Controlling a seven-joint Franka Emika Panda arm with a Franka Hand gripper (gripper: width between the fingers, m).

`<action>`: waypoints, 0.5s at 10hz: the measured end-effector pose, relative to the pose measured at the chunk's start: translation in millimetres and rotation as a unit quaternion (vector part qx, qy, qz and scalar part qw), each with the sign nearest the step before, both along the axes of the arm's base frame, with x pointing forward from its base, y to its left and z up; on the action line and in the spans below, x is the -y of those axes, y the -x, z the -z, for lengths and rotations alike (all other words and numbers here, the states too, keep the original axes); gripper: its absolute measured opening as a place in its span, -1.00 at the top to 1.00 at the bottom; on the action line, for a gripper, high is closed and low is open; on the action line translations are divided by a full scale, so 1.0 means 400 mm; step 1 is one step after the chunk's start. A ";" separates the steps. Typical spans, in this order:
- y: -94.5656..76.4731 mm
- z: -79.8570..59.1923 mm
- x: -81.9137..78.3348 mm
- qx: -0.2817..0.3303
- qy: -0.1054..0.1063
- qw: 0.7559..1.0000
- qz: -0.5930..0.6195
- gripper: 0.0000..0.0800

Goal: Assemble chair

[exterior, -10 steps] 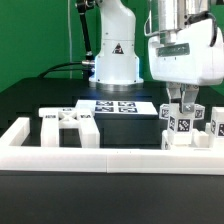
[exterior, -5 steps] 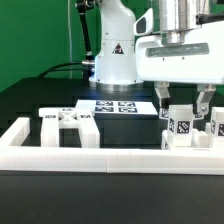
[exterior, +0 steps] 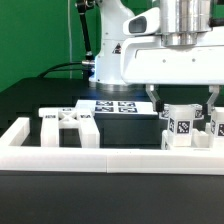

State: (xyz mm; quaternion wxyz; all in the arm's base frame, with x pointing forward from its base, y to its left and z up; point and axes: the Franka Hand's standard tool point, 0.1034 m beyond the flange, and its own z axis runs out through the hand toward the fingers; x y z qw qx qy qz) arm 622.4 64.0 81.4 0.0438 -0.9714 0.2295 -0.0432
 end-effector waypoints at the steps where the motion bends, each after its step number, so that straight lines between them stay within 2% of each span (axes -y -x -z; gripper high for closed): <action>1: 0.000 0.000 0.001 0.001 0.009 0.999 -0.046 -0.62; 3: -0.004 0.004 0.003 0.004 0.033 0.987 -0.156 -0.62; 5: -0.005 0.005 0.013 0.007 0.040 0.976 -0.214 -0.62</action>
Offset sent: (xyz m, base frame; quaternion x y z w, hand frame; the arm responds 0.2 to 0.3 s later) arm 0.0036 -0.0041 0.0002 -0.0241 0.0090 -0.2175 0.9757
